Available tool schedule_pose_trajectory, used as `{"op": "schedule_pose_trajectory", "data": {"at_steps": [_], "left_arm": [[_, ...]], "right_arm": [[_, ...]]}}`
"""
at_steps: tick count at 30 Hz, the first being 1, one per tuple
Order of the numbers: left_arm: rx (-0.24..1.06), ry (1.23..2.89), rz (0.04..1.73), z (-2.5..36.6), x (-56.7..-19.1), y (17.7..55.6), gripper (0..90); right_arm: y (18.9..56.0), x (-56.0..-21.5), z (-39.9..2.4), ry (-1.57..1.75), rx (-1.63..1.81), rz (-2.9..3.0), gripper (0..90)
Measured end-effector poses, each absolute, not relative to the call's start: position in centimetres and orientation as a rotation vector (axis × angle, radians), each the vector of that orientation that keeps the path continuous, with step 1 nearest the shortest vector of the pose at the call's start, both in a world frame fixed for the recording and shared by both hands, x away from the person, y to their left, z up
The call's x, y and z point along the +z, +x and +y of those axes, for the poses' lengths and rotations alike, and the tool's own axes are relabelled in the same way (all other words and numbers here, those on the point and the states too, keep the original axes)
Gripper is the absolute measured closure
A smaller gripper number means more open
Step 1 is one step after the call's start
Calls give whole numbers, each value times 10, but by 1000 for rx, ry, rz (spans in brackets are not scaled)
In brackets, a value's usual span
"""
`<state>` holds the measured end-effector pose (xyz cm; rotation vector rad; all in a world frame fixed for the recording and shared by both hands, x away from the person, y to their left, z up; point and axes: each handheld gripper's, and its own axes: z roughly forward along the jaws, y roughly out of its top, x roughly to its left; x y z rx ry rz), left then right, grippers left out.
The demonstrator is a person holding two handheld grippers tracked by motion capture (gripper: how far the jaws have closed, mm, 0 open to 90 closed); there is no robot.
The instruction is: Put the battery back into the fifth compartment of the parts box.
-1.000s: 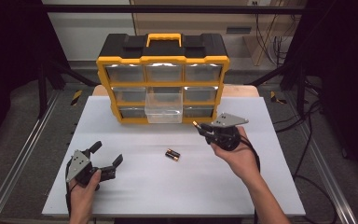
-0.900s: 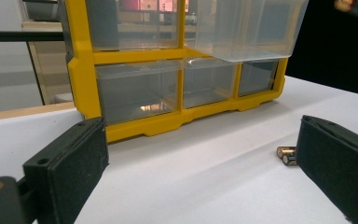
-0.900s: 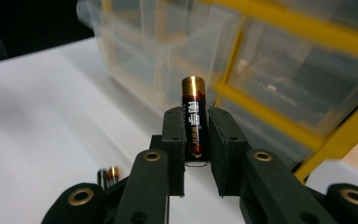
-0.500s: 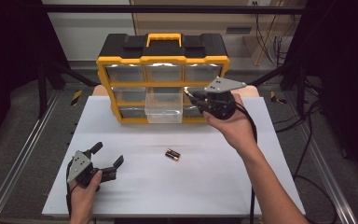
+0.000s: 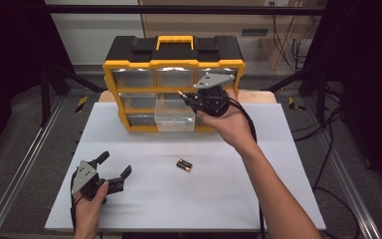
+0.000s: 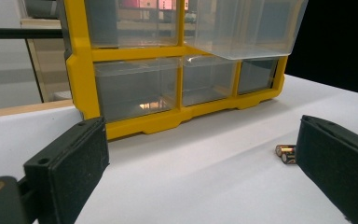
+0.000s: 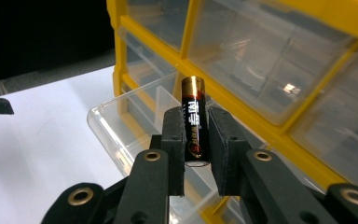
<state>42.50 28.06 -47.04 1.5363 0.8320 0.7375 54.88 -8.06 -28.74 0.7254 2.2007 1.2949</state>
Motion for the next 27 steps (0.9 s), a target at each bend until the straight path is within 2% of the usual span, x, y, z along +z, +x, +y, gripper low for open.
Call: {"op": "schedule_pose_trajectory", "data": {"at_steps": [9, 10, 14, 16, 17, 19, 22, 27], "left_arm": [[735, 1538, 827, 279, -470, 425, 28], [728, 1538, 826, 279, -471, 425, 28], [717, 1548, 822, 278, -471, 425, 26], [718, 1548, 822, 277, -471, 425, 27], [720, 1548, 822, 277, -471, 425, 27], [724, 1549, 825, 278, -471, 426, 28], [733, 1552, 827, 279, -471, 426, 27], [731, 1564, 839, 278, -472, 427, 27]], "right_arm": [[564, -304, -61, 735, 1251, 2270, 766], [565, -306, -60, 753, 1244, 2278, 729], [565, -308, -60, 816, 1272, 2208, 438], [559, -305, -63, 829, 1285, 2194, 343], [559, -305, -63, 829, 1285, 2194, 343], [549, -301, -69, 848, 1305, 2174, 237], [538, -300, -77, 845, 1311, 2154, 182], [523, -309, -90, 895, 1304, 2152, 138]]}}
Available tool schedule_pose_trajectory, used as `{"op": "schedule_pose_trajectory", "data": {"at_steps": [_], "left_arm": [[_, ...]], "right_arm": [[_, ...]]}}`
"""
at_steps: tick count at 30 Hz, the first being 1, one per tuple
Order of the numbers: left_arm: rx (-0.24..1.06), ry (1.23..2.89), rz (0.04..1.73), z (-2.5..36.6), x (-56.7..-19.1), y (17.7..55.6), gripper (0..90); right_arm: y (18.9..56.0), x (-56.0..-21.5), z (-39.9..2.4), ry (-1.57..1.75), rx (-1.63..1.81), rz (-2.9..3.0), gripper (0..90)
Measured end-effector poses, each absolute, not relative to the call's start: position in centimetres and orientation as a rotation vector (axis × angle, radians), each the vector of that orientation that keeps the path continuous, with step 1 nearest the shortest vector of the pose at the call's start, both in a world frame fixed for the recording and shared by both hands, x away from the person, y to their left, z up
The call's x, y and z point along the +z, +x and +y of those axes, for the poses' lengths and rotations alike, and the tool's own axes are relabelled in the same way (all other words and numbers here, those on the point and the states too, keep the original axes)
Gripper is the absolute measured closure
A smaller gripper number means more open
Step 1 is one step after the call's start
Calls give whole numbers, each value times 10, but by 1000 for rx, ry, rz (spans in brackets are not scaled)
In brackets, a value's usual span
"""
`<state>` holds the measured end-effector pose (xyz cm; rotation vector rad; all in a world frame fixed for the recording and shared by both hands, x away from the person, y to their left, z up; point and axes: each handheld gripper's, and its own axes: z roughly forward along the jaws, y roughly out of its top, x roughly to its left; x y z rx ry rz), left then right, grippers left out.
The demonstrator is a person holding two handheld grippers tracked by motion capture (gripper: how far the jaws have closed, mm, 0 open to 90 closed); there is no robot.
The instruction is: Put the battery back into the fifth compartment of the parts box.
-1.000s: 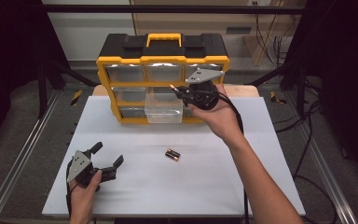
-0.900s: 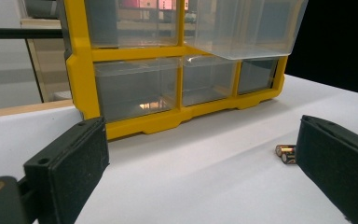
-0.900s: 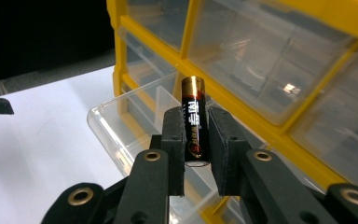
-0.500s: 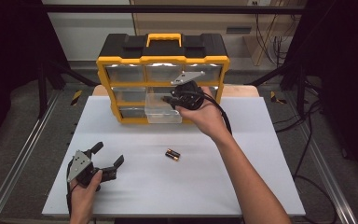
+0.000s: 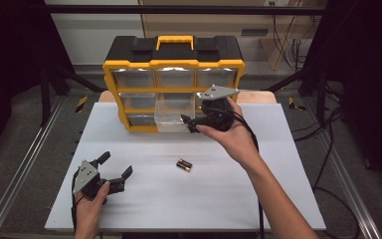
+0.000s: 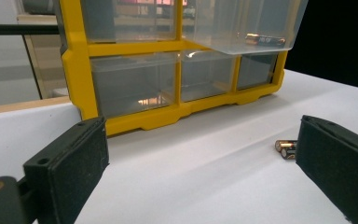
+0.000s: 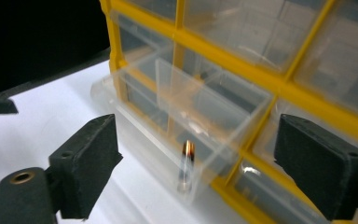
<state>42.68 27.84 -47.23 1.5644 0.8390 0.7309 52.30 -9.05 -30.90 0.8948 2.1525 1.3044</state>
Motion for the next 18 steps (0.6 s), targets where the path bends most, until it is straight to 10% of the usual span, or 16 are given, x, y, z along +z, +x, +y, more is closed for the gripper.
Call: {"op": "schedule_pose_trajectory", "data": {"at_steps": [18], "left_arm": [[736, 1555, 834, 278, -471, 425, 25]], "right_arm": [[508, -381, -118, 1060, 1237, 2208, 107]]}}
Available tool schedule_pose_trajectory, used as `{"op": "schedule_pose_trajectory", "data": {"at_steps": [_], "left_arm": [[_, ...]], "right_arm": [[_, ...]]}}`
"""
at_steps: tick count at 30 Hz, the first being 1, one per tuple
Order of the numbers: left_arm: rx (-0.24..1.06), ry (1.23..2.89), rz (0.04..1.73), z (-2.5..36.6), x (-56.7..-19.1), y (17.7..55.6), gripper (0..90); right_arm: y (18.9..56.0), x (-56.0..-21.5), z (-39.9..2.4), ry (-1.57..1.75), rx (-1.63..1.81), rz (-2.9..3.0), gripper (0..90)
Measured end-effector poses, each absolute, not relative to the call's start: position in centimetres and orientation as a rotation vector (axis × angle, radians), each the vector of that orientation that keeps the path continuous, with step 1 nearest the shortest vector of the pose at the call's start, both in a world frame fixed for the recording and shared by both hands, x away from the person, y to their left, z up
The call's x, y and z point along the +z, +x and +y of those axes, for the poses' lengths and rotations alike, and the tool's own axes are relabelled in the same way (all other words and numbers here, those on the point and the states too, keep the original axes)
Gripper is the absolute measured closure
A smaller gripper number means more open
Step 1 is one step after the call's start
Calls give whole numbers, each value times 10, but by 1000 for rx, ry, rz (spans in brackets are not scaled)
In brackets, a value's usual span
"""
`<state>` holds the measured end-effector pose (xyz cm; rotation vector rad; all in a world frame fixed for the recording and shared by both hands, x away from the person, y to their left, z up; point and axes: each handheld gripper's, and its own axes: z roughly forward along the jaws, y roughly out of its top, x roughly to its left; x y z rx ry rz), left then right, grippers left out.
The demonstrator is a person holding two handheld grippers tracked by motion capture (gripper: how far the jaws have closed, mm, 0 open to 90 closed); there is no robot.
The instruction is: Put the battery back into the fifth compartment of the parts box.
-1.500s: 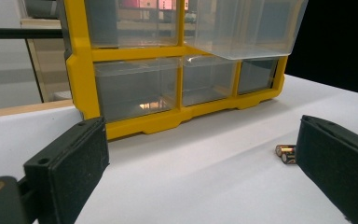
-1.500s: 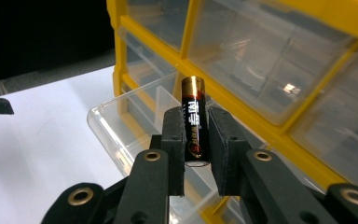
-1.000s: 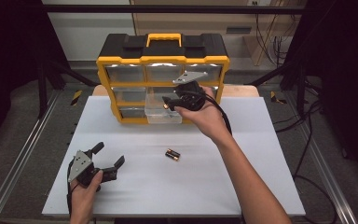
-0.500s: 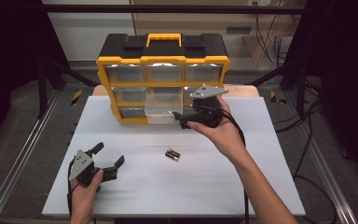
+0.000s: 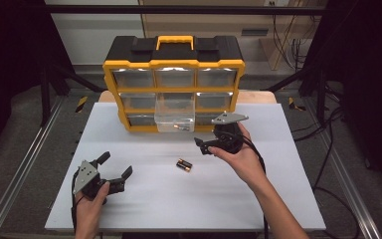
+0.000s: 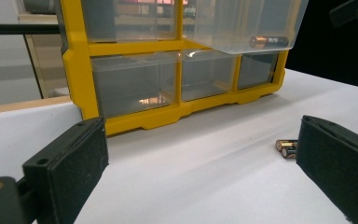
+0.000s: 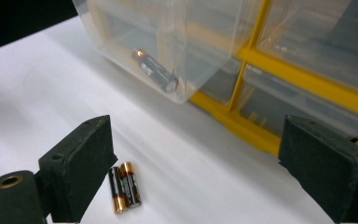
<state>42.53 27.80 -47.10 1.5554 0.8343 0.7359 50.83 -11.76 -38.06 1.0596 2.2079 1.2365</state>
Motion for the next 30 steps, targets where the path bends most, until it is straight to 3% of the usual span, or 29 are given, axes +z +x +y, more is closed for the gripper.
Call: {"op": "schedule_pose_trajectory", "data": {"at_steps": [30], "left_arm": [[744, 1559, 811, 275, -470, 425, 25]], "right_arm": [[502, -436, -104, 1111, 1109, 2385, 92]]}}
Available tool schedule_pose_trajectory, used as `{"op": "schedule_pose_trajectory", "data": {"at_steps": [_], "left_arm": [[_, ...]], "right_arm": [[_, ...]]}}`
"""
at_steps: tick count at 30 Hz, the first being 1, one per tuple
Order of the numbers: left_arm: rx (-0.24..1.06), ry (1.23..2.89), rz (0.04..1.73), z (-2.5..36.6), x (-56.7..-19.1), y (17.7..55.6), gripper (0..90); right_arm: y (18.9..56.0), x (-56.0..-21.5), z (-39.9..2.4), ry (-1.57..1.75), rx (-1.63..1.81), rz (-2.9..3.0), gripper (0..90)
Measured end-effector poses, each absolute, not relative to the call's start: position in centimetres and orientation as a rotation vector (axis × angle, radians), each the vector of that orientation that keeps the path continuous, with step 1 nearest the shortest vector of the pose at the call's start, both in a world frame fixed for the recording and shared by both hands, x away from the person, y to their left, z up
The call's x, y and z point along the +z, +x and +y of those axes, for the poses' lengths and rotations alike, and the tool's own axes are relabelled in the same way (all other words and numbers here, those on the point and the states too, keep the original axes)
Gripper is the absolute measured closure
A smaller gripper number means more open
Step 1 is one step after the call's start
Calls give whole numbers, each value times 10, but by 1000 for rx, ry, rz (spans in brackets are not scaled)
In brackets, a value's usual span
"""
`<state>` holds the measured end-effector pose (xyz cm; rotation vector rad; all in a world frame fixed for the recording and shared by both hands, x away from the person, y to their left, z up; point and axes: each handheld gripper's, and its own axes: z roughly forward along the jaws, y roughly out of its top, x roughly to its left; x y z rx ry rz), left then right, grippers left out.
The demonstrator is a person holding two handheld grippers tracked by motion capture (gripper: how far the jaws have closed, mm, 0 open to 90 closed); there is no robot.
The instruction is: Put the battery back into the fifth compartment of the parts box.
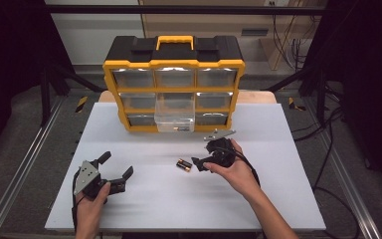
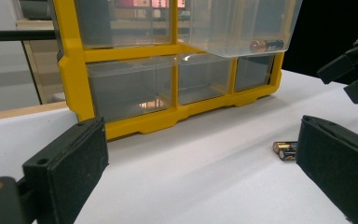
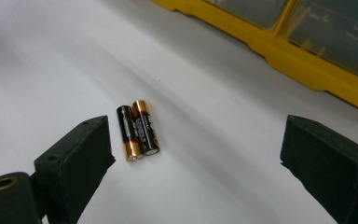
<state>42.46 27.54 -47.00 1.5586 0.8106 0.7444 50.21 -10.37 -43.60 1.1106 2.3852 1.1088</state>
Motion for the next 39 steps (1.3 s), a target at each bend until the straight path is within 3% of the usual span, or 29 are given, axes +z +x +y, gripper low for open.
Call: {"op": "schedule_pose_trajectory", "data": {"at_steps": [19, 30, 39], "left_arm": [[746, 1568, 802, 274, -470, 424, 25], [745, 1568, 802, 274, -470, 425, 25], [743, 1572, 799, 273, -470, 425, 25]], "right_arm": [[500, -454, -89, 1095, 1053, 2467, 167], [497, -457, -78, 1001, 1066, 2480, 420], [499, -460, -68, 964, 1102, 2471, 554]]}}
